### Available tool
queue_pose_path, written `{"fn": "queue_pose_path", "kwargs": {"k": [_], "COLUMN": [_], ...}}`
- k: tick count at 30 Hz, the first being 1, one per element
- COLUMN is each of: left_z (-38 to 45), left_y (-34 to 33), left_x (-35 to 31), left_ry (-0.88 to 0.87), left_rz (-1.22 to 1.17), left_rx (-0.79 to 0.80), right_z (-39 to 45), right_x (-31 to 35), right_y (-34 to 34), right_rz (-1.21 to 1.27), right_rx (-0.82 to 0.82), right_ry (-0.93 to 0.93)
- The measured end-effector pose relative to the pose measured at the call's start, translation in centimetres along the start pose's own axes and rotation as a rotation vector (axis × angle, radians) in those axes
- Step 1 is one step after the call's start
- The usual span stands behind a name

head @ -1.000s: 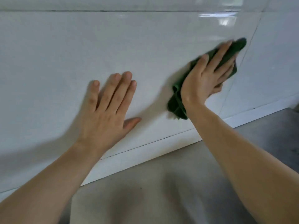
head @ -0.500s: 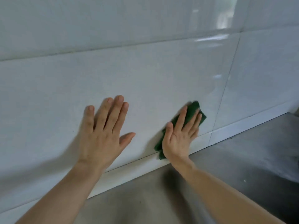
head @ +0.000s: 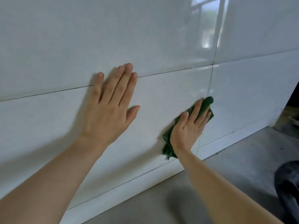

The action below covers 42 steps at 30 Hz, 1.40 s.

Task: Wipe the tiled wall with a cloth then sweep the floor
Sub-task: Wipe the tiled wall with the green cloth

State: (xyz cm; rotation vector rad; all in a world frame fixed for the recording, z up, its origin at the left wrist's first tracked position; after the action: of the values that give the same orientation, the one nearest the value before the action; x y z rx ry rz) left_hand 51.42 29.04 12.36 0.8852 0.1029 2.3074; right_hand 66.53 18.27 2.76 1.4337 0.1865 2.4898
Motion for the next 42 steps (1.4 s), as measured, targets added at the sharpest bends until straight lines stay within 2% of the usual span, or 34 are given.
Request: {"fn": "queue_pose_path", "kwargs": {"k": [2, 4, 8, 11, 13, 16, 20, 23, 26, 31, 35, 39, 42], "left_z": [-0.1, 0.1, 0.1, 0.3, 0.2, -0.2, -4.3, -11.0, -17.7, -24.8, -29.0, -33.2, -35.7], "left_y": [-0.1, 0.0, 0.2, 0.6, 0.8, 1.2, 1.3, 1.2, 1.6, 4.1, 6.3, 9.2, 11.8], "left_x": [0.3, 0.4, 0.2, 0.3, 0.2, 0.0, -2.2, -3.5, -3.1, -0.4, 3.5, 8.1, 11.5], "left_ry": [-0.045, -0.047, -0.048, -0.054, -0.059, -0.07, -0.095, -0.123, -0.139, -0.086, -0.055, -0.014, 0.047], "left_rz": [0.062, 0.07, 0.052, 0.001, -0.012, 0.01, -0.179, -0.283, -0.275, -0.291, -0.276, -0.262, -0.309], "left_rx": [0.017, 0.033, 0.05, 0.1, 0.128, 0.132, 0.1, 0.187, 0.286, 0.467, 0.578, 0.631, 0.67], "right_z": [-0.3, 1.2, 7.8, 8.6, 6.2, 0.6, -6.4, -9.9, -12.6, -19.7, -23.0, -25.9, -28.4], "right_x": [-1.5, 0.1, 6.3, 6.7, 3.3, -3.4, -9.2, -9.7, -7.1, -1.2, 1.8, 5.3, 8.2], "right_y": [-0.1, 0.2, 2.1, 2.3, 1.5, -0.1, -2.3, -3.1, -3.9, -5.3, -5.3, -3.0, 0.0], "right_rz": [0.013, 0.011, -0.006, 0.014, 0.023, 0.061, 0.188, 0.165, 0.232, 0.273, 0.225, 0.242, 0.231], "right_rx": [0.038, 0.006, -0.126, -0.178, -0.158, -0.014, 0.169, 0.253, 0.259, 0.353, 0.377, 0.493, 0.54], "right_ry": [-0.083, -0.096, 0.097, 0.166, 0.074, -0.164, -0.536, -0.619, -0.651, -0.671, -0.59, -0.416, -0.405]}}
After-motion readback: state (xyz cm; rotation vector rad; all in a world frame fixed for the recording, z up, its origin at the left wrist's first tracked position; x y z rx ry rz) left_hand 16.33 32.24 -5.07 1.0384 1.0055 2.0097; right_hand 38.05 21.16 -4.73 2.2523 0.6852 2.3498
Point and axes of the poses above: each hand's wrist, its own z-axis towards the middle knuckle, its own y-axis out of the back of the hand, x = y × z, the point moved 1 cm from there along z, towards the middle knuckle, and after that the axes turned 5 degrees about x, right-handed, at the moved point
